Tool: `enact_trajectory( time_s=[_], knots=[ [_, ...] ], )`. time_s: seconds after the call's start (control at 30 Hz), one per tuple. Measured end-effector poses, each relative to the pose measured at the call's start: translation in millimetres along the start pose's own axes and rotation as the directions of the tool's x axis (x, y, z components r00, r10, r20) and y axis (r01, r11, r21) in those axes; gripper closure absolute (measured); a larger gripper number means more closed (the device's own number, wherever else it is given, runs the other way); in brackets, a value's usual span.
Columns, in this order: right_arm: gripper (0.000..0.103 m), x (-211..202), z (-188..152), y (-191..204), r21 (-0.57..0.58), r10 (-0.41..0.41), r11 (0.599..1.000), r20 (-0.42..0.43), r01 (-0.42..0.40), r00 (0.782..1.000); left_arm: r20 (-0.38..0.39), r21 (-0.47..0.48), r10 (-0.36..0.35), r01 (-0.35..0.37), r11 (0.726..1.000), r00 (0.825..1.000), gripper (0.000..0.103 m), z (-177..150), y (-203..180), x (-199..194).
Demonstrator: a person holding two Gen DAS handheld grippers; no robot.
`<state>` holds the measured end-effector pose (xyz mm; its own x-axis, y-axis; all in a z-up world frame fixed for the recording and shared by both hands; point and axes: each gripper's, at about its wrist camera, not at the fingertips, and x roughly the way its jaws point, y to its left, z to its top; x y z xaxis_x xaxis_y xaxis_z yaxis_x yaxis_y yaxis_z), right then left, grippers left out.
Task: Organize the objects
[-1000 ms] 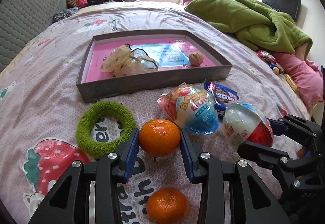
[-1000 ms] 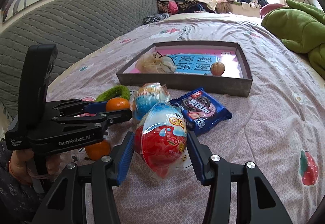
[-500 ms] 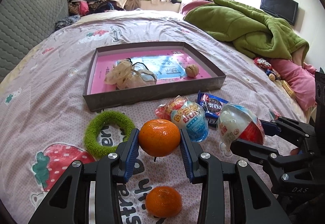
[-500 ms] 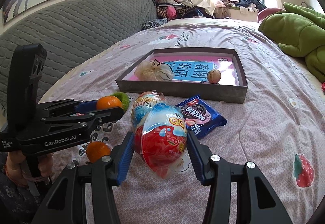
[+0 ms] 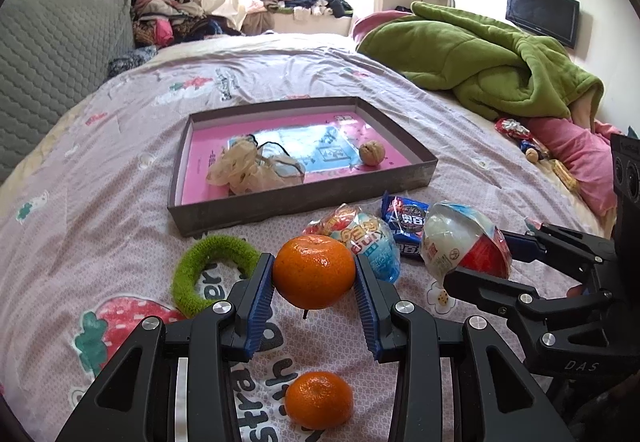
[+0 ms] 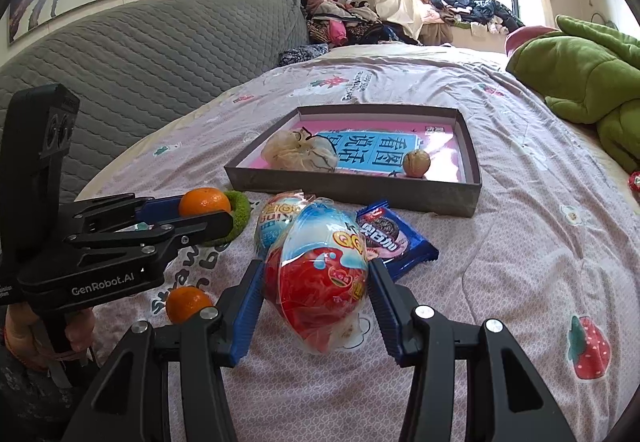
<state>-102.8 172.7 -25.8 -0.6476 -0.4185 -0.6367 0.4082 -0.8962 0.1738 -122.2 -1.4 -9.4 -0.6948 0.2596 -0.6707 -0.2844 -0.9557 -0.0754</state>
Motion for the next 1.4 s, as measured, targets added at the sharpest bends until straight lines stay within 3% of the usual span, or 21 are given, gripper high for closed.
enact_trajectory(
  time_s=[0.77,1.4],
  knots=[
    [0.051,-13.6,46.2,-8.2,-0.025,-0.033,0.999,0.109,0.036,0.994,0.039,-0.013,0.019,-0.019,1.0,0.999,0.063,25.1,4.7,-7.2],
    [0.051,-10.1,60.0,-19.3,-0.008,-0.059,0.998,0.118,0.061,0.991,0.075,-0.006,0.041,-0.041,0.999,0.996,0.063,58.8,15.0,-9.1]
  ],
)
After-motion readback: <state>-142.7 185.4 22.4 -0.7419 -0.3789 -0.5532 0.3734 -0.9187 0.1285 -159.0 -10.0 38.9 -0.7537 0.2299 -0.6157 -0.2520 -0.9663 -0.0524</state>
